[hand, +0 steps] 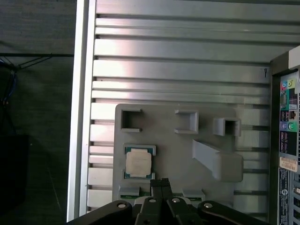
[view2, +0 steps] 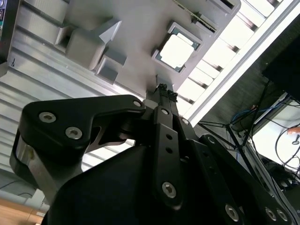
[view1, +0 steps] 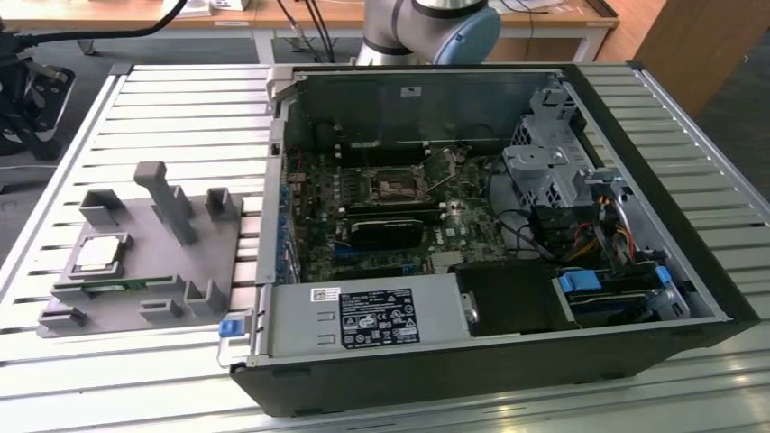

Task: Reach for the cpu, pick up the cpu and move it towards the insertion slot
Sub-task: 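Pick up the cpu and move it towards the insertion slot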

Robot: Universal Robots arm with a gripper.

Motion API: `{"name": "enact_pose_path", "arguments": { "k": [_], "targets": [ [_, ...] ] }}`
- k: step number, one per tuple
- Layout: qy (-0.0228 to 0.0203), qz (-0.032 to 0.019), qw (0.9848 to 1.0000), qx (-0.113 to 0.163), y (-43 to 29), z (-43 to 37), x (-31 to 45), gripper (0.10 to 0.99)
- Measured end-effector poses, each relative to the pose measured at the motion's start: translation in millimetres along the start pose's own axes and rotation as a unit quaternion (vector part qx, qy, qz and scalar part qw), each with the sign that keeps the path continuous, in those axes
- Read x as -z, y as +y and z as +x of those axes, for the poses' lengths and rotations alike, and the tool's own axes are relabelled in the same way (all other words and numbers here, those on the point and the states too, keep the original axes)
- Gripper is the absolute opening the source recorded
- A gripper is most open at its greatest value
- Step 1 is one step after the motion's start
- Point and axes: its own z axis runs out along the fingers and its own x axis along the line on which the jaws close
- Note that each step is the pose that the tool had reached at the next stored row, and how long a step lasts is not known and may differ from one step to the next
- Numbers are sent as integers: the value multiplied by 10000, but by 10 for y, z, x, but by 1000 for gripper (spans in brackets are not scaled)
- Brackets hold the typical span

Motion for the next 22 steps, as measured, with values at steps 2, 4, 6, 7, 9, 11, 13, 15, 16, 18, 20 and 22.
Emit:
{"name": "enact_pose_path", "arguments": {
  "k": [2, 4, 6, 7, 9, 11, 13, 15, 16, 18, 20, 22],
  "targets": [
    [1, 0, 10000, 0, -15, 3, -14, 106],
    [0, 0, 10000, 0, -32, 8, -33, 106],
    [-1, 0, 10000, 0, -46, 13, -54, 106],
    [-1, 0, 10000, 0, -52, 16, -64, 106],
    [1, 1, 10000, 0, -69, 20, -82, 106],
    [0, 0, 10000, 0, -90, 25, -110, 106],
    [-1, 0, 10000, 0, -103, 26, -136, 106],
    [0, 0, 10000, -1, -110, 26, -160, 106],
    [-1, 0, 10000, 0, -113, 26, -175, 106],
    [-1, 0, 10000, 0, -119, 26, -200, 106],
    [0, 0, 10000, 0, -124, 26, -222, 106],
    [-1, 0, 10000, 0, -129, 26, -249, 106]
  ]
}}
